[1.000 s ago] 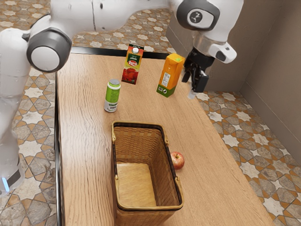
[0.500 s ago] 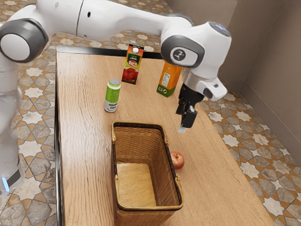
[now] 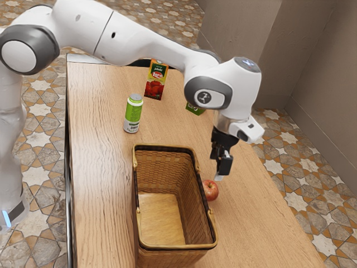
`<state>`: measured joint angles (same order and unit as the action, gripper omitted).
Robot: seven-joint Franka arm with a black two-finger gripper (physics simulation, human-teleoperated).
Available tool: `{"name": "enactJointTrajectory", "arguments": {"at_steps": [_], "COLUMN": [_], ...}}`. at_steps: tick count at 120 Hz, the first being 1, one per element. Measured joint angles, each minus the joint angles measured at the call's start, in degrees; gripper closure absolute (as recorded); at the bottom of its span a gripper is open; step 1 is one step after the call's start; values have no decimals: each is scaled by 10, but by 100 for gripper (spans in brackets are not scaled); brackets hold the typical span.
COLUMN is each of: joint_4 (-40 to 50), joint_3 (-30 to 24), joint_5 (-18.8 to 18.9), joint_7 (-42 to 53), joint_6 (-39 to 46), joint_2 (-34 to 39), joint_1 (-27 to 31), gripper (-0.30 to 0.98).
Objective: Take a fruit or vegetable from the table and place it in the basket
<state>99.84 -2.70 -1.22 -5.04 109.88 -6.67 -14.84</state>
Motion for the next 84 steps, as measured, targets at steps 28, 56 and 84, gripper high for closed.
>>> {"name": "enactJointTrajectory", "arguments": {"at_steps": [28,56,84], "joint_4": [39,53,65], "joint_3": [0,0,0], "joint_5": [-1,-2,-2], "joint_7": [-9,-16,-20], "joint_6": [34,55,76], "joint_2": [3,-1,-10], "joint_1": [0,0,1], "gripper": [0,0,0]}}
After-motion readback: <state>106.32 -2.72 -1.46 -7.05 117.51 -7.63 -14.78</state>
